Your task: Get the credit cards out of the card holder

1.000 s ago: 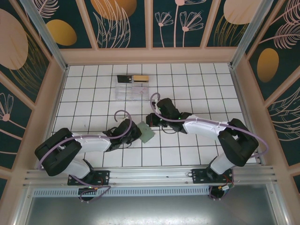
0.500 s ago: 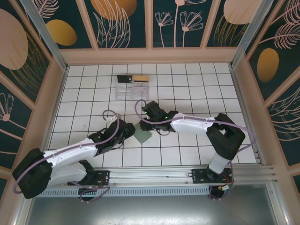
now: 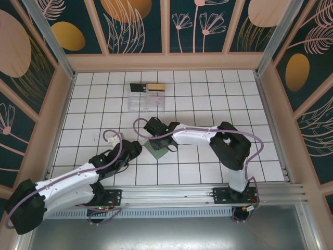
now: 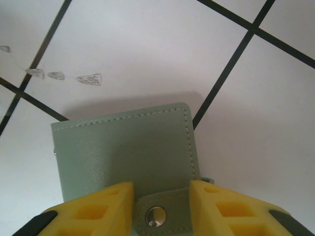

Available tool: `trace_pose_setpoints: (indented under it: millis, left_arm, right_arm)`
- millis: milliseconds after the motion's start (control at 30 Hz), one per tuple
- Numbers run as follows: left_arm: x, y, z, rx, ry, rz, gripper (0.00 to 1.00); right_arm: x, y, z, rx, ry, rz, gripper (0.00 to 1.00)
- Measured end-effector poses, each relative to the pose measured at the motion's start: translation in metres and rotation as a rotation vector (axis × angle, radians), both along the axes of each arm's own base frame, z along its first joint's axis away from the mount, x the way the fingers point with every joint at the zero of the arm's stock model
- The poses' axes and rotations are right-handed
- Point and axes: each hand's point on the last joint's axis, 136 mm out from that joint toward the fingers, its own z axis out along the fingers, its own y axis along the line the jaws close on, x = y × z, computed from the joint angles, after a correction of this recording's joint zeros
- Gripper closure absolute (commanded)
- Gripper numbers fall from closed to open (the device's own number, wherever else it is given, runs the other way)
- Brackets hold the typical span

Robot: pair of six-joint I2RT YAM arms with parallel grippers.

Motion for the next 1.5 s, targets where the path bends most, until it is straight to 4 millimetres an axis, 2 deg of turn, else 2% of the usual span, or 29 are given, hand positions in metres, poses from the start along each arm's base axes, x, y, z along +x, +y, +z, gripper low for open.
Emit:
trace_pose_setpoints:
  millis: [367,467,533,633,767,833,933,1000,1067,1167,1333,1500]
  left_arm:
    - [-0.004,0.003,-0.007,0.008,0.014,-0.001,0.41]
    - [-0.003,0.003,-0.007,0.007,0.013,-0.001,0.41]
    - [-0.003,0.002,-0.006,0.003,0.01,-0.002,0.41]
    - [-0.003,0.0,-0.007,0.0,0.012,-0.006,0.41]
    - [-0.003,-0.005,-0.007,-0.019,0.02,-0.023,0.42]
    - [-0.003,-0.01,-0.007,-0.036,0.023,-0.039,0.46]
    - [-0.003,-0.021,-0.004,-0.076,0.021,-0.07,0.58]
    - [-0.003,-0.03,-0.004,-0.114,0.02,-0.097,0.75]
    - [-0.003,-0.038,-0.006,-0.15,0.027,-0.117,0.88]
    - [-0.005,-0.049,-0.015,-0.187,0.058,-0.147,0.99]
    - [-0.006,-0.061,-0.024,-0.213,0.092,-0.174,1.0]
    - [0.003,-0.07,-0.01,-0.25,0.054,-0.176,1.0]
  right_arm:
    - [-0.002,0.0,-0.004,-0.048,-0.021,0.019,0.62]
    - [-0.004,0.001,-0.004,-0.062,-0.035,0.024,0.65]
    - [-0.006,0.001,-0.003,-0.07,-0.042,0.028,0.69]
    - [-0.007,0.002,-0.003,-0.075,-0.047,0.033,0.8]
    - [-0.006,0.001,-0.003,-0.079,-0.056,0.037,1.0]
    - [-0.006,0.001,-0.002,-0.081,-0.059,0.042,1.0]
    - [-0.006,0.001,-0.002,-0.078,-0.058,0.04,1.0]
    - [-0.006,0.001,-0.002,-0.067,-0.053,0.037,1.0]
    - [-0.005,0.001,-0.001,-0.047,-0.039,0.025,1.0]
    - [-0.004,0.0,0.0,-0.004,-0.007,0.007,1.0]
    - [-0.005,-0.001,0.0,0.035,0.03,-0.01,1.0]
    - [-0.007,-0.001,-0.001,0.049,0.036,-0.012,1.0]
